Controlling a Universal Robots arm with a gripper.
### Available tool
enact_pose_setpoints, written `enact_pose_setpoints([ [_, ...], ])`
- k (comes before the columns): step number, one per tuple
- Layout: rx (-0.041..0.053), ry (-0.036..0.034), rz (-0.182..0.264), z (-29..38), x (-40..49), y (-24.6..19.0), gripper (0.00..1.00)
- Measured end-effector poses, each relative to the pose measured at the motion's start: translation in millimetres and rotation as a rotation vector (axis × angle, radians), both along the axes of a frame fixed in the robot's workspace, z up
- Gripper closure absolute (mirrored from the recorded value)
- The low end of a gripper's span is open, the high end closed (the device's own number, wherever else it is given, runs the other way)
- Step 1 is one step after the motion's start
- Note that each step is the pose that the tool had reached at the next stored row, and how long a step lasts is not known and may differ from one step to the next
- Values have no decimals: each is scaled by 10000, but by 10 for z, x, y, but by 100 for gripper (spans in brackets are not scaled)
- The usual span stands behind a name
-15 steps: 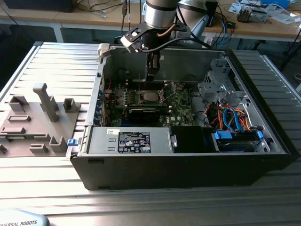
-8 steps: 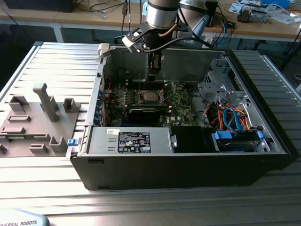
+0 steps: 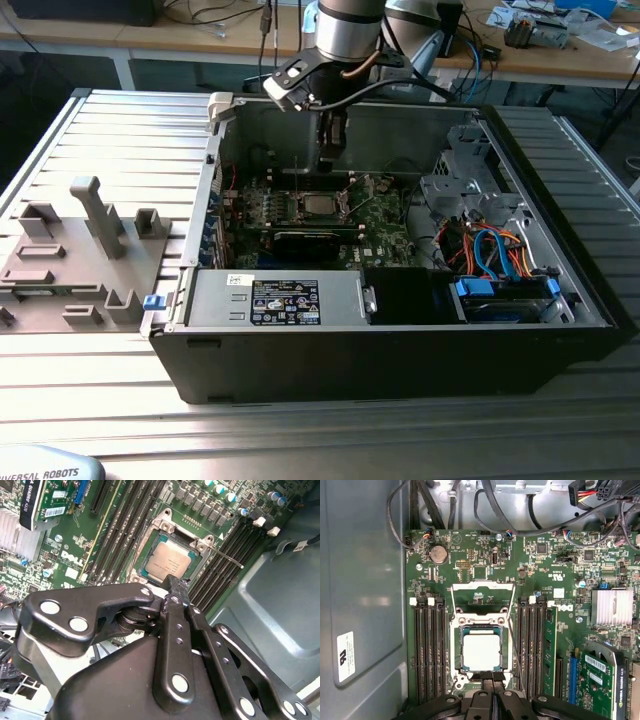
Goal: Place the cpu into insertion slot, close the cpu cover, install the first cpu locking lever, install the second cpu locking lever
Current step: 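Close the cpu cover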
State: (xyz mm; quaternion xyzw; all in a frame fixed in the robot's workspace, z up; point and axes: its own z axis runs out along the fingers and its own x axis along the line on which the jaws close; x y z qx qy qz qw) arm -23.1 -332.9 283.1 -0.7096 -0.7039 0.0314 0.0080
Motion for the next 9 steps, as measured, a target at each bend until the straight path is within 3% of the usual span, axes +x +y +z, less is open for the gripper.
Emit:
enact_pose_setpoints([
  [9,-32,1,2,0,11,0,89],
])
